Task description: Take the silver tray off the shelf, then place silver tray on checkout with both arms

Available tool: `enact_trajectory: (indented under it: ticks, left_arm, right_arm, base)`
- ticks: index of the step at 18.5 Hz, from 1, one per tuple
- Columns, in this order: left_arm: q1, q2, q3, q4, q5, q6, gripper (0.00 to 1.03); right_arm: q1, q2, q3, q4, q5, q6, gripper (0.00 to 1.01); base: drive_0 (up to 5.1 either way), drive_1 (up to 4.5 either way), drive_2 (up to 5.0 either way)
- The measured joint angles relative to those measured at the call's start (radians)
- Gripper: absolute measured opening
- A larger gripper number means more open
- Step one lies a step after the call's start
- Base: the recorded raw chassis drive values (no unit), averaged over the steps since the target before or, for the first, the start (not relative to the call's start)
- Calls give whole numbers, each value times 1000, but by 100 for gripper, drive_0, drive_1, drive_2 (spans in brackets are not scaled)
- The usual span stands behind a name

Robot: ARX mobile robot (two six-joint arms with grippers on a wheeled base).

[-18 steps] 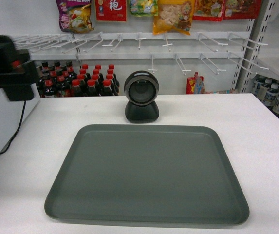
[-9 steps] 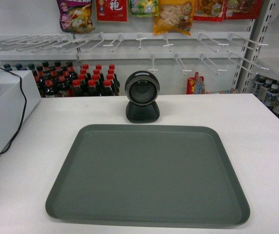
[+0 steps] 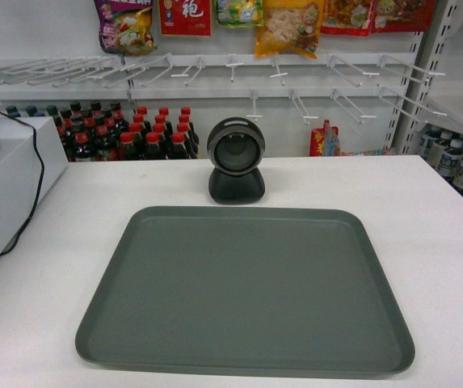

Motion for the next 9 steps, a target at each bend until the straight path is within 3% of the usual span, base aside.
enact_trajectory:
  ticks: [1,9]
  left_arm:
    - [0,-33,-6,-31,0,0,2]
    - [0,-285,-10,-257,0,0,2]
  right_arm:
    - [0,-1,-27,56,0,0,2]
    - [0,-184,-31,-140,0,0,2]
  base:
    - [0,0,0]
    - [0,0,0]
